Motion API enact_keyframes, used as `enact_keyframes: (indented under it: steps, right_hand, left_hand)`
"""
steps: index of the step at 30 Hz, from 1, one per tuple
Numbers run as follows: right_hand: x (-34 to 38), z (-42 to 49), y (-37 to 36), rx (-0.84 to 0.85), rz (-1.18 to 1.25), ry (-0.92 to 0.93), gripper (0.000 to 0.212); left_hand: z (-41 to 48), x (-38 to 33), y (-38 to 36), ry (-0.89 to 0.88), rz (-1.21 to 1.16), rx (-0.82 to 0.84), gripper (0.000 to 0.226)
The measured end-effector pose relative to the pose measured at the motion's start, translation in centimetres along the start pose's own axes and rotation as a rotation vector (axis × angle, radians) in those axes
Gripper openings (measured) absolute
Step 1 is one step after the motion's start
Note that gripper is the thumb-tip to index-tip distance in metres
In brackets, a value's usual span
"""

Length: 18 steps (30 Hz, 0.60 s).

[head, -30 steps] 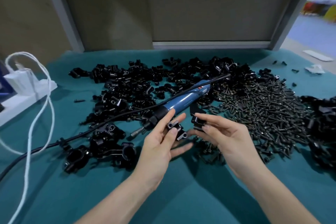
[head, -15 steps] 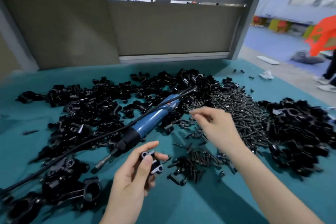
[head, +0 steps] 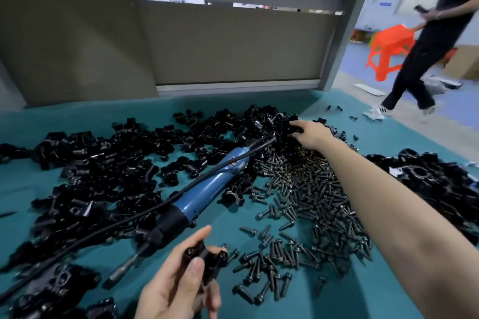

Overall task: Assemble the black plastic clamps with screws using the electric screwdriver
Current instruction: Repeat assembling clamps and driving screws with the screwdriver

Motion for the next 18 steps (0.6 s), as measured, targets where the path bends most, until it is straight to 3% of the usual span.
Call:
enact_keyframes:
  steps: [3, 4, 7, 15, 18]
  right_hand:
    - [0.4, 1.4, -0.1, 0.072, -0.079, 0.023, 0.048]
    - [0.7, 1.7, 0.3, 0.058, -0.059, 0.043, 0.042]
    - [0.7, 1.5, 1.1, 0.005, -0.084, 0.059, 0.018]
    - [2.1, 0.2, 0.3, -0.029, -0.268, 0.083, 0.037]
    - [1.9, -0.1, 0.2, -0.041, -0.413, 0.053, 0.037]
  left_hand:
    - [0.2, 0.5, 0.1, 0.017, 0.023, 0.013, 0.076]
    - [0.2, 0.5, 0.1, 0.023, 0.031, 0.006, 0.07]
    - [0.0, 0.8, 0.4, 0.027, -0.003, -0.022, 0.024]
    - [-0.1, 0.5, 0.1, 0.02, 0.022, 0.019, 0.042]
    - [-0.2, 0.3, -0.4, 0.028, 0.038, 0.057, 0.039]
Point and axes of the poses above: each hand's wrist, its own z-axis towards the middle knuckle, its own y-axis out of the back of the hand, x = y × z, the point moved 9 cm from there along z, towards the middle knuckle, and after that the axes turned 14 degrees about -z, right-handed, at the moved point
